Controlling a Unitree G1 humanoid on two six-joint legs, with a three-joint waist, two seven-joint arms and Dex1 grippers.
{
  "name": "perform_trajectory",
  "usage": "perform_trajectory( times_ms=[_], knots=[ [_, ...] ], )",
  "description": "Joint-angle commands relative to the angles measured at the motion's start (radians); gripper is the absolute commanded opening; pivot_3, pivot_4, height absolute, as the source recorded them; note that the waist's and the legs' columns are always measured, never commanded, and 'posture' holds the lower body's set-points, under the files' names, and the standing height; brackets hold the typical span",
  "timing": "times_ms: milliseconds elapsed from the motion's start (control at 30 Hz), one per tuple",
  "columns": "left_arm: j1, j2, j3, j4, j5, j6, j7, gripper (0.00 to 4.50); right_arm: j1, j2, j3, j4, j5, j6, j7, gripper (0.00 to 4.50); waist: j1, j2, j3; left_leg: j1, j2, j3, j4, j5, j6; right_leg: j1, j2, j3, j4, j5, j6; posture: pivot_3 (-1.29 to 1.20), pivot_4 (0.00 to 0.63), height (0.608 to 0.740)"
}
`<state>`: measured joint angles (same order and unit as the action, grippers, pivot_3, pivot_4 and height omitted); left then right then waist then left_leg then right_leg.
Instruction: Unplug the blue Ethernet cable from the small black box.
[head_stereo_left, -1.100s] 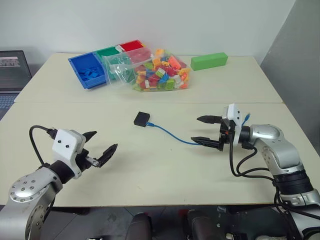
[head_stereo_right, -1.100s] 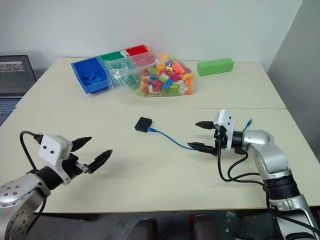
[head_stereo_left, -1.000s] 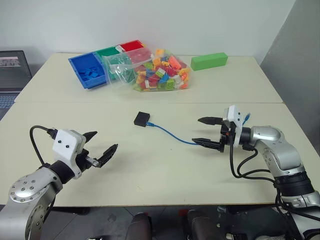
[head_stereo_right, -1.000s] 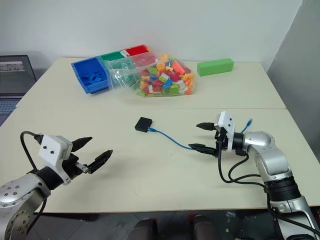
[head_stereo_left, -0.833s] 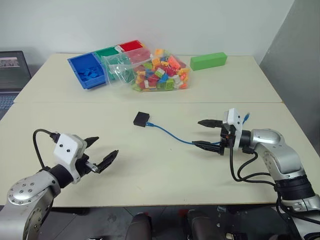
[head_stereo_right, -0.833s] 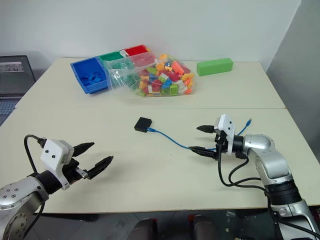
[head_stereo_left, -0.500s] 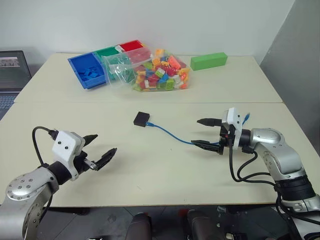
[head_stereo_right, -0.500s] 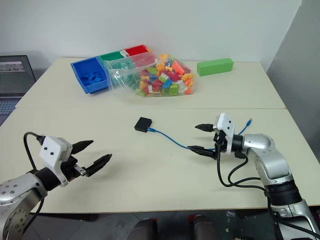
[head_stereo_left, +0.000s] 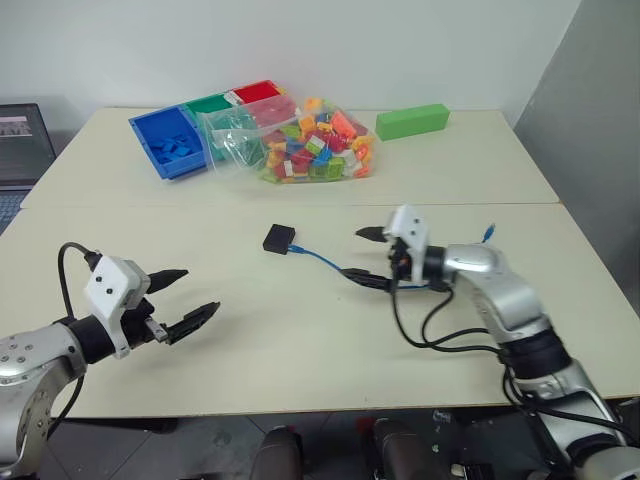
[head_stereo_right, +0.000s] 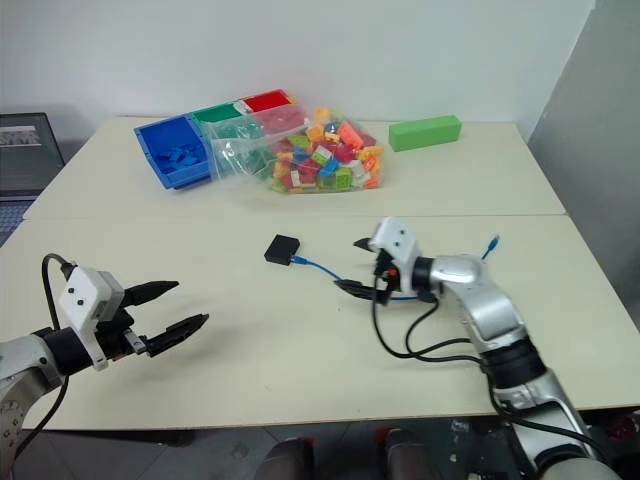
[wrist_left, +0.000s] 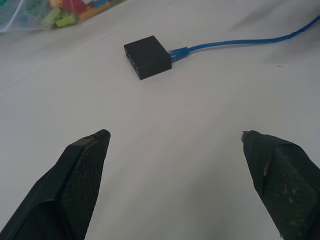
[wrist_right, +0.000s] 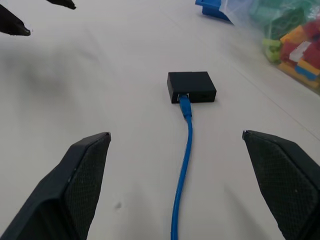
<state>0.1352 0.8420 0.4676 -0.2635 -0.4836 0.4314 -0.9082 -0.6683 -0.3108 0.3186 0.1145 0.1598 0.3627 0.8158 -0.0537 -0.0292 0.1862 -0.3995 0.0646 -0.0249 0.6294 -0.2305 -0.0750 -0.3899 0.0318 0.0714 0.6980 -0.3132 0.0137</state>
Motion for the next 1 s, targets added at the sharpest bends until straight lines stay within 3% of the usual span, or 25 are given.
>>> perform_trajectory(
  times_ms=[33,267,500,1000],
  knots=[
    [-0.030,0.035,0.029,0.052,0.014,-0.042,-0.023,4.50,-0.076,0.086,0.043,0.136,-0.082,-0.102,-0.055,4.48,-0.001,0.000,0.000,0.000,0.000,0.000,0.000,0.000,0.000,0.000,0.000,0.000,0.000,0.000,0.000,0.00,0.150,0.740],
    [-0.055,0.052,0.002,0.054,0.019,-0.039,-0.043,4.50,-0.237,0.258,0.063,0.574,-0.183,-0.295,-0.148,4.48,0.001,-0.001,0.000,-0.001,0.000,0.000,0.000,0.000,0.000,-0.001,-0.001,0.000,0.000,0.000,0.000,0.00,0.150,0.740],
    [-0.069,0.035,-0.028,0.016,0.012,-0.021,-0.030,4.50,-0.374,0.366,-0.020,0.903,-0.180,-0.366,-0.200,4.48,-0.003,-0.001,0.000,-0.001,0.000,0.000,0.000,0.000,0.000,0.000,-0.001,0.000,0.000,0.000,-0.001,0.00,0.150,0.740],
    [-0.103,0.003,-0.050,0.023,-0.045,0.078,-0.010,4.50,-0.411,0.379,-0.022,0.981,-0.283,-0.458,-0.169,1.09,-0.004,-0.001,0.000,-0.001,0.000,0.000,-0.001,0.000,0.000,0.000,-0.002,-0.001,0.001,0.000,-0.001,0.00,0.150,0.740]
  ],
)
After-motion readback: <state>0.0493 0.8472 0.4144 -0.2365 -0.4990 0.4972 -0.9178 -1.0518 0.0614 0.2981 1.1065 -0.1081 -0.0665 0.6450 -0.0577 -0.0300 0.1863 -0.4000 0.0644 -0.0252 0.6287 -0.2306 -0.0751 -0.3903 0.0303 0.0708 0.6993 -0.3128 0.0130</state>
